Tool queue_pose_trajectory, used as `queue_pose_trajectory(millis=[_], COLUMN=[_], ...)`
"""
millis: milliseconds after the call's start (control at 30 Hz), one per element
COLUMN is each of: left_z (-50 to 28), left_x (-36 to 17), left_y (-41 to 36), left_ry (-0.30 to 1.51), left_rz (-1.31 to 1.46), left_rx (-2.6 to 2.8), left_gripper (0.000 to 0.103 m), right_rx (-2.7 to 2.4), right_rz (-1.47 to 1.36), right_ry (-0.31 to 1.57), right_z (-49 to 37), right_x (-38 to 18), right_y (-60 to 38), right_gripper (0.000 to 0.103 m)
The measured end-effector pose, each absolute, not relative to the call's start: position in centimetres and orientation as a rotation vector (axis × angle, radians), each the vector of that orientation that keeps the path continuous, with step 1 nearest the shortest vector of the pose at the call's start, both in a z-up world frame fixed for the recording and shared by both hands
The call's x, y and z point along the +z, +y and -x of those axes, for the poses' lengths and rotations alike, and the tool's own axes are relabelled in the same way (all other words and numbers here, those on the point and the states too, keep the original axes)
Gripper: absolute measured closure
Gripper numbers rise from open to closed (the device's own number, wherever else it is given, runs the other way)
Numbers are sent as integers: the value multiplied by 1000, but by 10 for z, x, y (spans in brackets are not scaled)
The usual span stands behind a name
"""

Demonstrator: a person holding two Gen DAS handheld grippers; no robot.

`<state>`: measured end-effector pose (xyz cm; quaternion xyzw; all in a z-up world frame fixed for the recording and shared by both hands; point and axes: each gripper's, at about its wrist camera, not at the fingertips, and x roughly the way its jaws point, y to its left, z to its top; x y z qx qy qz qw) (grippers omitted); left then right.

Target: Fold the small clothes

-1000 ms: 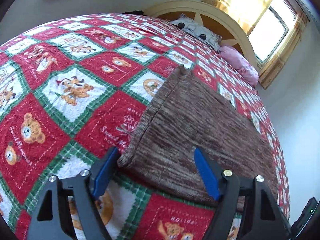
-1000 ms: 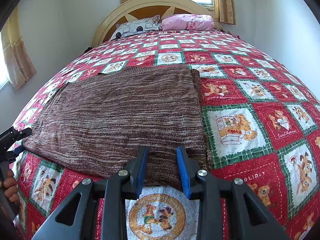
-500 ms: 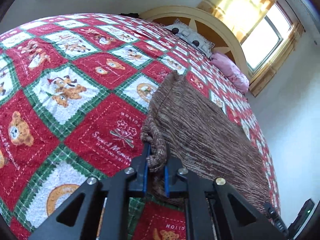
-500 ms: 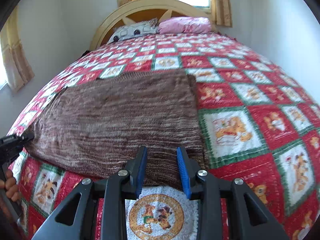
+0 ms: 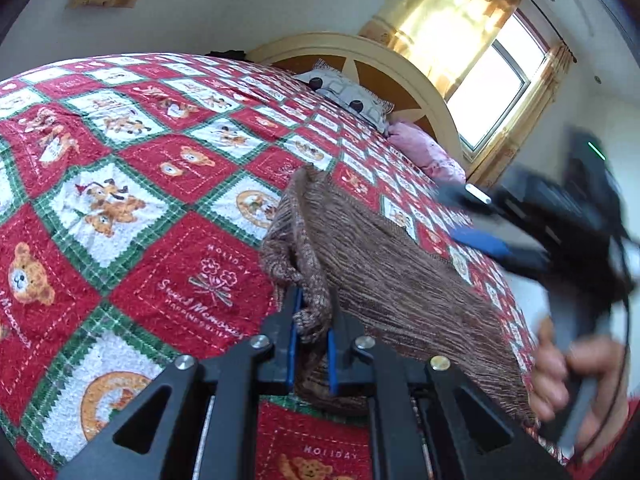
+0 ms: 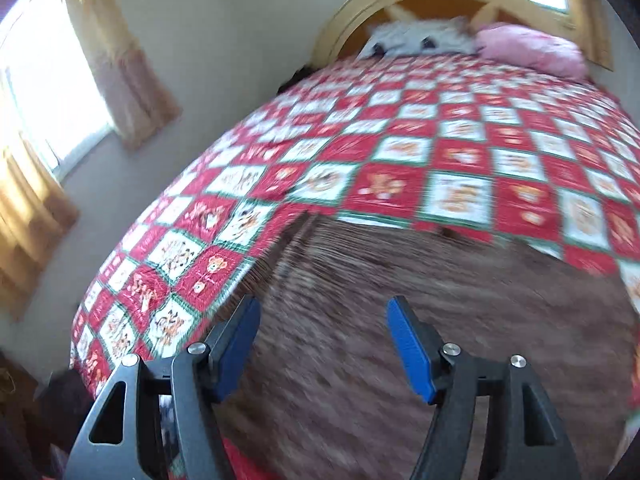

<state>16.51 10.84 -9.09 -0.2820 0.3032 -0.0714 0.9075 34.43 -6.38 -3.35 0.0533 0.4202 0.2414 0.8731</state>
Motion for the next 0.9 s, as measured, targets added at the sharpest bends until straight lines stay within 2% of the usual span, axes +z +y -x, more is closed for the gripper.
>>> queue_pose_trajectory(millis=[133,467,667,800,833,867,900], left_z=[-165,-161,-162,-162,-162,-162,-162], left_x=[-92,-89,-92,-91,-92,-92,-93], left_y=[109,105,109,108,108,109,109], left_ry=[619,588,602,604,606,608,610], left_rz=[594,576,610,608,612,615,616], left_rx=[-164,-195,-184,-185,-186,-187,-187], left_gripper=[92,92,92,92,92,92,92], right_rx=[548,519,452,455,462,461,451], right_rz=[-120,131,390,369,351,351,353], right_ry=[974,1097,1070,1073,1080,1081,1080], right_z=[-384,-417,-412,-413,-414,-414,-414], right_x=[-48,-94,-105,-107,-106,-105,-105], right_y=[-6,76,104,99,95,93,92], right_gripper=[36,36,32,31,32,37,46])
